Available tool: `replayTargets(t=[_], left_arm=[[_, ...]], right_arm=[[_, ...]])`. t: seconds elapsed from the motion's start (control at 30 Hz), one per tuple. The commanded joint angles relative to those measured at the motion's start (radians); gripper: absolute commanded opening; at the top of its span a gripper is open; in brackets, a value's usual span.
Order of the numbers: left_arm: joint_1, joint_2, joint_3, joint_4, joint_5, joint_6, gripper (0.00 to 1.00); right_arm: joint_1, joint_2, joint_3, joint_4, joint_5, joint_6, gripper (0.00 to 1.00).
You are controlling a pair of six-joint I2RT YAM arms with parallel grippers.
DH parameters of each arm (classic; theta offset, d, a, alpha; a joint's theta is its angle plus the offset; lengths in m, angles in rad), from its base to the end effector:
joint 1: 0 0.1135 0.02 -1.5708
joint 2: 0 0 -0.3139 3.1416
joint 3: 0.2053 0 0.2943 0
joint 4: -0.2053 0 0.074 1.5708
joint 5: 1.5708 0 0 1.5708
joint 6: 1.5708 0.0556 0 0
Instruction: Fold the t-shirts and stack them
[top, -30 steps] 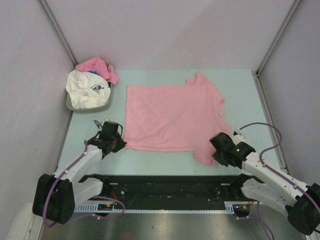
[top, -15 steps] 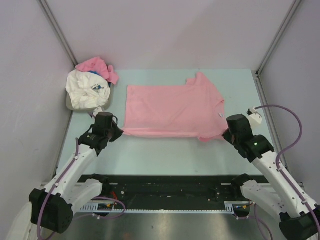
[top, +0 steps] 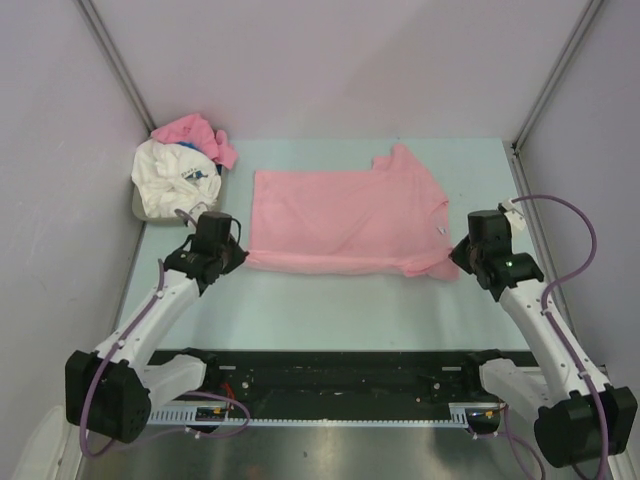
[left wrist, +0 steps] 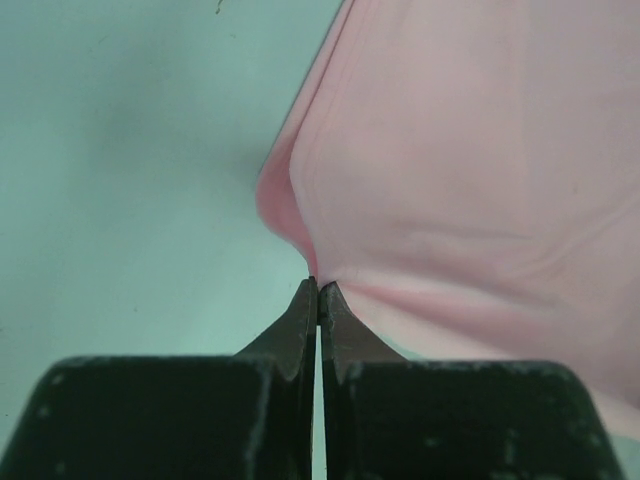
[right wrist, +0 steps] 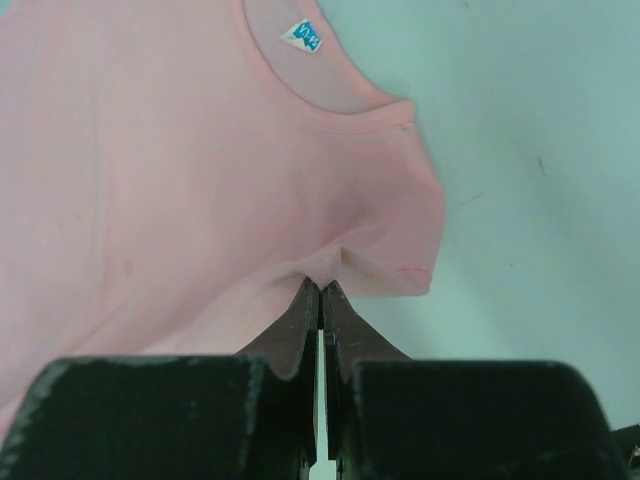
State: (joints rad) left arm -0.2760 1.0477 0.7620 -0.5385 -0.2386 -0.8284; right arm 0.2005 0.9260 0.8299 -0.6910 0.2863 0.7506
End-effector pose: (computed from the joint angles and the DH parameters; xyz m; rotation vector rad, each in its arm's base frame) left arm 0.2378 -0.0537 0.2678 -0.7552 2.2556 -0.2457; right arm 0.2126 0.0272 0.3063 0.7624 2.1933 0.1415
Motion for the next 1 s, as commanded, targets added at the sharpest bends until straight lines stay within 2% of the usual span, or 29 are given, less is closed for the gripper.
replayTargets(t=[0.0,0.47,0.97], left_arm=[[0.011,0.054,0.065,0.04,-0.048,0.006,0.0],[0.02,0.323,0.184,0.114,-0.067,0.011,0.0],[0.075,0.561,0.241,0.192,-0.054,-0.02,0.0]], right_arm=[[-0.012,0.065,0.054,0.111,-0.051,-0.043,0.0],[-0.046,0.339,0.176,0.261,-0.102,-0.089,0.0],[-0.05,0.727,0.362,0.37,-0.17,-0.123,0.0]])
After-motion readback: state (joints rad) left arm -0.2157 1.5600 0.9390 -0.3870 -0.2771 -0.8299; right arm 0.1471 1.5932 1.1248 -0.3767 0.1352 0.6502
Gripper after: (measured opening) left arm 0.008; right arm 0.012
